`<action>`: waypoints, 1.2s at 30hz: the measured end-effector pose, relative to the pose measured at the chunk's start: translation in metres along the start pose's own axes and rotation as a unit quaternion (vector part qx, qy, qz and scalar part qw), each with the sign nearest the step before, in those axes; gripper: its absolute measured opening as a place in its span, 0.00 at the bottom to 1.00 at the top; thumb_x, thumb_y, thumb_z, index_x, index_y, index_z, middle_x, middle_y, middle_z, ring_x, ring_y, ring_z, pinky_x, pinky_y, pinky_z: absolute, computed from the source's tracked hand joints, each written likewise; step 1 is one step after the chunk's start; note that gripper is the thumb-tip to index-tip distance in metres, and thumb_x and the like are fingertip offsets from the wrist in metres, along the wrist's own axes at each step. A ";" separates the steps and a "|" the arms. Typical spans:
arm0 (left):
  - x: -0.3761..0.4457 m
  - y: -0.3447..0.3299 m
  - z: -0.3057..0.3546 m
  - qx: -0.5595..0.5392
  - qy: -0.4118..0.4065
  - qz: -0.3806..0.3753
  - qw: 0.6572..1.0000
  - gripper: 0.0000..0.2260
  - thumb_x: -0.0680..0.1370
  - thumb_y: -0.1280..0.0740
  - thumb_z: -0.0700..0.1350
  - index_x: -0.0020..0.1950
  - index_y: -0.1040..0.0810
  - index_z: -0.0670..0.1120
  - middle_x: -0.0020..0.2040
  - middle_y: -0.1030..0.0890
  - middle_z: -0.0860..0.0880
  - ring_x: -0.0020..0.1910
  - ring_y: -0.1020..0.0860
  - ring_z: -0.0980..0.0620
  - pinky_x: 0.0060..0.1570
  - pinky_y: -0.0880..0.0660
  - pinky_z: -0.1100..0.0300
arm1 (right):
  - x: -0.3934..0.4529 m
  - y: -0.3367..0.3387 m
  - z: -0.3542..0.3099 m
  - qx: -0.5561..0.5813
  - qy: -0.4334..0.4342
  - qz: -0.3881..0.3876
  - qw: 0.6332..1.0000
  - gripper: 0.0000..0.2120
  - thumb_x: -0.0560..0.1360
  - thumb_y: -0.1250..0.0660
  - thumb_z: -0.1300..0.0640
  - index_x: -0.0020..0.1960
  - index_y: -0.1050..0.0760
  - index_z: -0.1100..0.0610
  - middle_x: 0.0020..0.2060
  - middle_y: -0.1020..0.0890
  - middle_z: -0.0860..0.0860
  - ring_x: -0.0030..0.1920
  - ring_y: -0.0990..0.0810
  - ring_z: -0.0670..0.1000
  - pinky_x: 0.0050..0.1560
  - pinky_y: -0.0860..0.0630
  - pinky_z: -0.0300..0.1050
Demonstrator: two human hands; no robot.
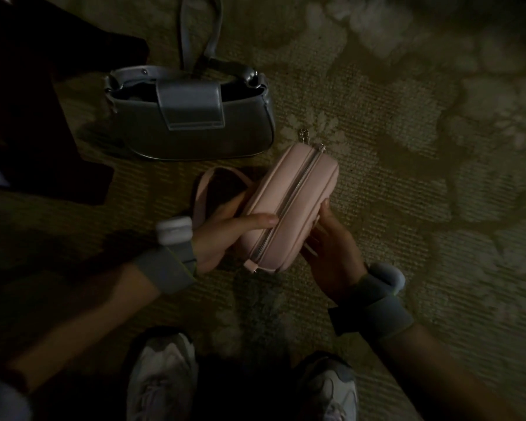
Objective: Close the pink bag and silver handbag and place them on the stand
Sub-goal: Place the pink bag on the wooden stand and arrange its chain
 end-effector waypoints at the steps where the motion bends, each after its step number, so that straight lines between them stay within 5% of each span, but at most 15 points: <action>1: -0.005 -0.002 0.006 -0.001 -0.006 0.001 1.000 0.24 0.67 0.28 0.41 0.60 0.28 0.58 0.51 0.20 0.62 0.54 0.23 0.59 0.59 0.28 0.57 | -0.007 -0.002 -0.005 -0.002 0.009 -0.003 1.000 0.21 0.77 0.44 0.43 0.66 0.30 0.51 0.63 0.23 0.53 0.63 0.26 0.53 0.66 0.31 0.51; 6: -0.025 -0.004 0.038 0.030 -0.040 0.011 0.999 0.24 0.59 0.23 0.52 0.54 0.22 0.61 0.66 0.27 0.49 0.64 0.27 0.52 0.62 0.27 0.52 | -0.031 -0.010 -0.028 0.012 0.019 -0.009 1.000 0.22 0.74 0.40 0.41 0.63 0.27 0.50 0.58 0.20 0.51 0.60 0.24 0.53 0.65 0.31 0.51; 9: -0.042 -0.005 0.067 0.033 -0.068 -0.021 0.997 0.17 0.65 0.27 0.43 0.51 0.23 0.56 0.46 0.15 0.53 0.43 0.17 0.58 0.38 0.21 0.64 | -0.049 -0.025 -0.046 0.021 0.041 -0.035 0.998 0.17 0.73 0.40 0.40 0.52 0.22 0.50 0.45 0.14 0.48 0.53 0.20 0.51 0.58 0.26 0.47; 10: -0.049 -0.007 0.082 0.036 -0.078 -0.027 0.996 0.17 0.65 0.28 0.43 0.52 0.23 0.55 0.44 0.15 0.54 0.43 0.17 0.58 0.37 0.22 0.64 | -0.055 -0.032 -0.055 0.030 0.047 -0.039 0.998 0.17 0.72 0.38 0.40 0.52 0.22 0.49 0.45 0.14 0.48 0.52 0.19 0.50 0.57 0.25 0.47; 16: -0.091 -0.001 0.149 0.060 -0.126 0.021 0.990 0.17 0.66 0.31 0.45 0.54 0.22 0.53 0.48 0.15 0.53 0.50 0.18 0.54 0.47 0.21 0.58 | -0.095 -0.069 -0.099 0.065 0.022 -0.086 0.994 0.30 0.65 0.33 0.40 0.63 0.25 0.53 0.59 0.21 0.53 0.61 0.24 0.53 0.62 0.27 0.48; 21: -0.144 -0.004 0.198 0.040 -0.135 0.069 0.988 0.20 0.67 0.32 0.45 0.59 0.23 0.50 0.54 0.17 0.48 0.53 0.19 0.51 0.50 0.22 0.58 | -0.138 -0.097 -0.137 0.035 0.012 -0.156 0.987 0.24 0.69 0.33 0.42 0.58 0.24 0.56 0.34 0.17 0.51 0.42 0.19 0.51 0.41 0.23 0.45; 23: -0.164 -0.008 0.220 0.033 -0.136 0.075 0.987 0.16 0.66 0.31 0.44 0.53 0.19 0.49 0.49 0.15 0.49 0.47 0.18 0.53 0.47 0.21 0.60 | -0.149 -0.108 -0.149 0.024 0.013 -0.180 0.983 0.20 0.71 0.34 0.43 0.55 0.23 0.55 0.27 0.17 0.50 0.33 0.17 0.49 0.36 0.22 0.43; 27: -0.200 -0.015 0.273 0.007 -0.115 0.137 0.984 0.10 0.63 0.31 0.48 0.41 0.16 0.46 0.39 0.15 0.48 0.37 0.18 0.52 0.39 0.21 0.61 | -0.167 -0.134 -0.176 0.027 0.042 -0.227 0.973 0.11 0.68 0.32 0.52 0.49 0.24 0.53 0.37 0.25 0.50 0.42 0.26 0.49 0.48 0.29 0.44; 31: -0.232 -0.017 0.339 0.024 -0.118 0.215 0.969 0.08 0.70 0.33 0.51 0.43 0.20 0.48 0.38 0.21 0.47 0.38 0.24 0.48 0.43 0.29 0.57 | -0.193 -0.171 -0.219 0.017 0.100 -0.320 0.942 0.10 0.69 0.37 0.62 0.49 0.25 0.55 0.35 0.28 0.49 0.35 0.32 0.47 0.43 0.36 0.41; 33: -0.246 -0.018 0.369 0.012 -0.122 0.239 0.963 0.09 0.70 0.34 0.53 0.41 0.21 0.48 0.34 0.20 0.47 0.35 0.24 0.48 0.44 0.29 0.57 | -0.199 -0.190 -0.241 -0.014 0.185 -0.278 0.942 0.18 0.73 0.40 0.66 0.61 0.27 0.58 0.37 0.23 0.49 0.36 0.29 0.46 0.42 0.34 0.40; 36: -0.268 -0.015 0.411 -0.013 -0.158 0.262 0.952 0.10 0.72 0.35 0.53 0.40 0.21 0.47 0.28 0.18 0.47 0.32 0.22 0.49 0.43 0.27 0.57 | -0.198 -0.210 -0.275 -0.070 0.323 -0.122 0.936 0.19 0.73 0.38 0.67 0.63 0.28 0.56 0.56 0.21 0.56 0.49 0.23 0.51 0.48 0.26 0.44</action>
Point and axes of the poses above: each hand's wrist, its own x-axis towards the middle knuckle, its own y-axis out of the back of the hand, z = x × y, the point moved 1 cm from there along x, towards the middle knuckle
